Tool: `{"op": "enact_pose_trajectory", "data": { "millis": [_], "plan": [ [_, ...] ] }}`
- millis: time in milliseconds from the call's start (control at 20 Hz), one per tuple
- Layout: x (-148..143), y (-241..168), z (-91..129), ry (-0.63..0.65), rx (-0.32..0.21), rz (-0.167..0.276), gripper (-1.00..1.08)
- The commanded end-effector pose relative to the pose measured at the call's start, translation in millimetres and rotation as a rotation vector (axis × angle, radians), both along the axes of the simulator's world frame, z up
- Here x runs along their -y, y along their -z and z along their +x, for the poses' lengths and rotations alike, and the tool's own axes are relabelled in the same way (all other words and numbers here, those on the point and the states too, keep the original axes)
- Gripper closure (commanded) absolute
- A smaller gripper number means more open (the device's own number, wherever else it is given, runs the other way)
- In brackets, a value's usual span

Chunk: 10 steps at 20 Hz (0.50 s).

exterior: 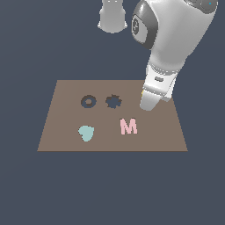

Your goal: Insert a designated object into the corresponding slot on a board.

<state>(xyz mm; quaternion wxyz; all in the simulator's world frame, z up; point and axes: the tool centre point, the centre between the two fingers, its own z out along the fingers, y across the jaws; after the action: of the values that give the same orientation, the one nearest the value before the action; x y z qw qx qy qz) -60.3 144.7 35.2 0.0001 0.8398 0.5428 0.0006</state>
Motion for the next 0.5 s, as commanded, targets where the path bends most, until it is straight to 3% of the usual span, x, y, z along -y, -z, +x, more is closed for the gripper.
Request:
{"op": "enact_pose_trajectory", "data": {
  "millis": [0, 450],
  "plan": [
    [7, -1, -6, -0.100, 0.001, 0.000, 1.08],
    [34, -2, -21, -0.434, 0.001, -0.001, 1.08]
  ]
}}
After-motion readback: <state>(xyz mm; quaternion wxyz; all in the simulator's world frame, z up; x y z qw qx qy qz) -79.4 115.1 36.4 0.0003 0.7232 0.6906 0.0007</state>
